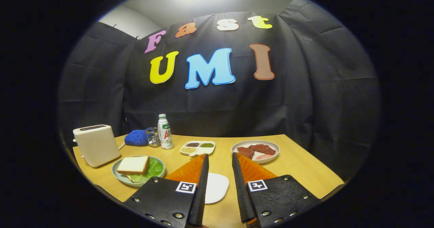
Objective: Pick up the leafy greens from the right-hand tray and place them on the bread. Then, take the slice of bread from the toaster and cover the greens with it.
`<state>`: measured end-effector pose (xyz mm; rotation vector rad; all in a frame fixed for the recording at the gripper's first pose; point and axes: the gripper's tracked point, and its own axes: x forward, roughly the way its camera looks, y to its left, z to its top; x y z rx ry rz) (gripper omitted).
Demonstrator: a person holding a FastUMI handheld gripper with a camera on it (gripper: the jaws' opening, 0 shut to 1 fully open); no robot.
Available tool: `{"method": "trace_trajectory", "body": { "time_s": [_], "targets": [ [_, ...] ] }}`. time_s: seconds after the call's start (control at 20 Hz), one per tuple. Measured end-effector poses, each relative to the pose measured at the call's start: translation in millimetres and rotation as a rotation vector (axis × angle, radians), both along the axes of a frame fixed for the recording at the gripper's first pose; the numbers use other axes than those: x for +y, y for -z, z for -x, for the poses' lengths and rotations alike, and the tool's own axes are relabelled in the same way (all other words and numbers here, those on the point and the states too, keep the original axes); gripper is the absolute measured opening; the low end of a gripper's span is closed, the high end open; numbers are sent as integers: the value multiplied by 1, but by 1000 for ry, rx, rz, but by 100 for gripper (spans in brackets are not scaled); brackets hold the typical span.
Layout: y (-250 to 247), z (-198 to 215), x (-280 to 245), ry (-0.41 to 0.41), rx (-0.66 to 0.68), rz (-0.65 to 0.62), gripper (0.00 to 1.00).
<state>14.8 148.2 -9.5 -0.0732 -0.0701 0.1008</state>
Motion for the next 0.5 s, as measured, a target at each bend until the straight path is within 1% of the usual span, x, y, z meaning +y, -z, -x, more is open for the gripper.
{"method": "trace_trajectory", "body": {
  "time_s": [0.1,0.2,0.35,0.5],
  "targets": [
    [-2,4,-34,43,-4,21,41],
    [-1,11,-60,61,-2,34,41],
    [-5,15,-98,76,-15,39,41],
    [-28,12,-135,67,-102,43,41]
  ]
}}
